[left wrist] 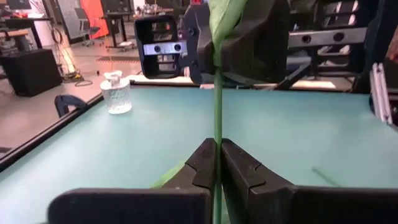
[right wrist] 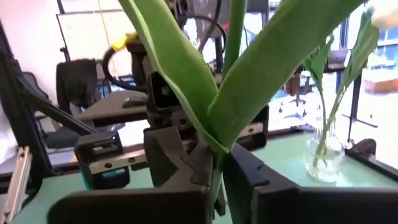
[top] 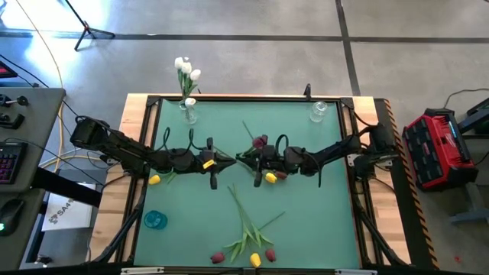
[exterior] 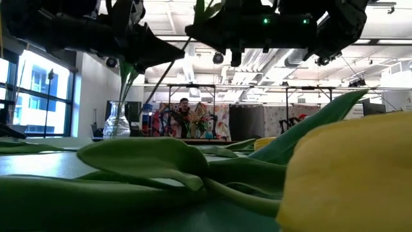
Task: Sort flowers into vase by color
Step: Put the red flower into the right transparent vase
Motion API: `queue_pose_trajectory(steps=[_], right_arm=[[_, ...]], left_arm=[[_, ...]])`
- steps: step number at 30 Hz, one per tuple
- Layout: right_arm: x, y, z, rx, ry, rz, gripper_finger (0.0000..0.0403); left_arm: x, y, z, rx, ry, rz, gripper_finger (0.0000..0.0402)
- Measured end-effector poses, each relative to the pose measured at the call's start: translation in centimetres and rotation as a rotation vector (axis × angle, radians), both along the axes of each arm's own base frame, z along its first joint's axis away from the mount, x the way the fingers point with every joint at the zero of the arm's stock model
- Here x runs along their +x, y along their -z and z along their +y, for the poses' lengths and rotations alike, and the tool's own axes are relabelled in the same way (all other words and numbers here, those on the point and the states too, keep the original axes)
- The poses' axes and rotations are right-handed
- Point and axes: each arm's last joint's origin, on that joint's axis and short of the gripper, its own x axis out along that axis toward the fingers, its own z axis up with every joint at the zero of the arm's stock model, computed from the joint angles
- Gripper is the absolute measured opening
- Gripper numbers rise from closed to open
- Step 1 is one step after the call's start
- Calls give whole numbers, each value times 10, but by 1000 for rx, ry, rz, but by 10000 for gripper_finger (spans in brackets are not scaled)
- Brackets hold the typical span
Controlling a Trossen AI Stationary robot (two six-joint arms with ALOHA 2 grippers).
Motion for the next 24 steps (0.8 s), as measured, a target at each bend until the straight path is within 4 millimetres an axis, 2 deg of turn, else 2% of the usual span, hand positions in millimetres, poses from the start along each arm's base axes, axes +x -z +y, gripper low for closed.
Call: queue_pose_trajectory(steps=[7,11,15,20,24], right_arm=[[-5,-5,-15,28,44,104,4],[-23,-24,-36,18,164,228,3],[-54,-44,-70,18,345,367,2],[-106,-71,-116,47,584,449,1],[-149,-85,-140,101,796,482,1]], left_arm=[[-1,3,2,21,-73,29,65],[-3,10,5,37,-154,103,102],[-5,20,13,4,-203,196,119],[-7,26,22,-56,-244,239,118],[-7,25,26,-54,-258,239,116]])
